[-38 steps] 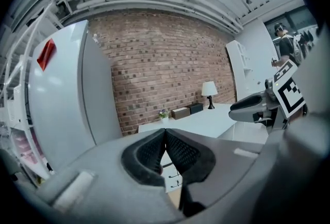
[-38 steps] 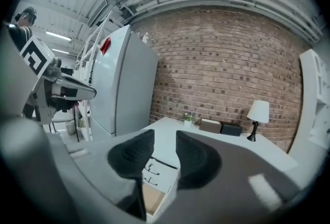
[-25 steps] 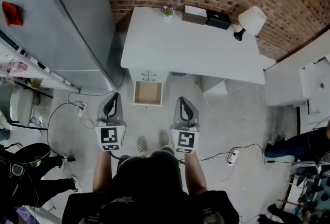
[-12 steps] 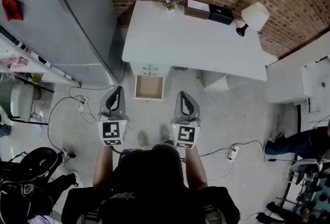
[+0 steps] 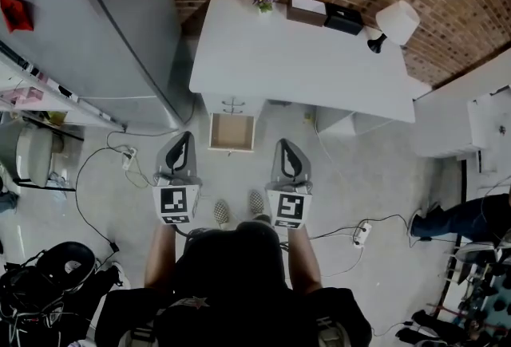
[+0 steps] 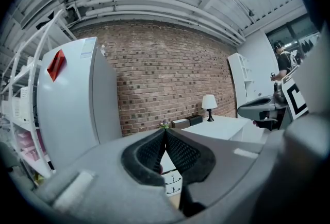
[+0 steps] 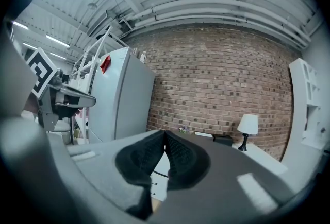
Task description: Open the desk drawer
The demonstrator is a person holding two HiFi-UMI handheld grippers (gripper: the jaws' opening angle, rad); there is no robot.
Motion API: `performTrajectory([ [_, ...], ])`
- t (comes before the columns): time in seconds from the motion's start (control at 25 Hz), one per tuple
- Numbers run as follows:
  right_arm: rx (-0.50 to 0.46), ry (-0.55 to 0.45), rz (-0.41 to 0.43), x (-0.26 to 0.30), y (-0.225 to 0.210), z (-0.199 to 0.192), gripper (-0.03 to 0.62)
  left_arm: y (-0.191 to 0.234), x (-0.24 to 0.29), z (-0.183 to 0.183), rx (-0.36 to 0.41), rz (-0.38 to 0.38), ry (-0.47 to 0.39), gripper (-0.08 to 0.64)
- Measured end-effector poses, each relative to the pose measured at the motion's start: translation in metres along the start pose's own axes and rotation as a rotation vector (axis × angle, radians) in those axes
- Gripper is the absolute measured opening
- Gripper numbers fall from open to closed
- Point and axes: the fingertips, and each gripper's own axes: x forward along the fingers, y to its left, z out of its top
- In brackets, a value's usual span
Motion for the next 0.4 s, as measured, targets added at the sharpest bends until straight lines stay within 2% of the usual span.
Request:
performTrajectory([
  [0.4, -0.008, 0.001, 0.003, 0.0037, 0.0040, 0.0039, 0.006, 0.0023, -0.0003, 0.0006, 0.000, -0.005, -0.002, 0.011],
])
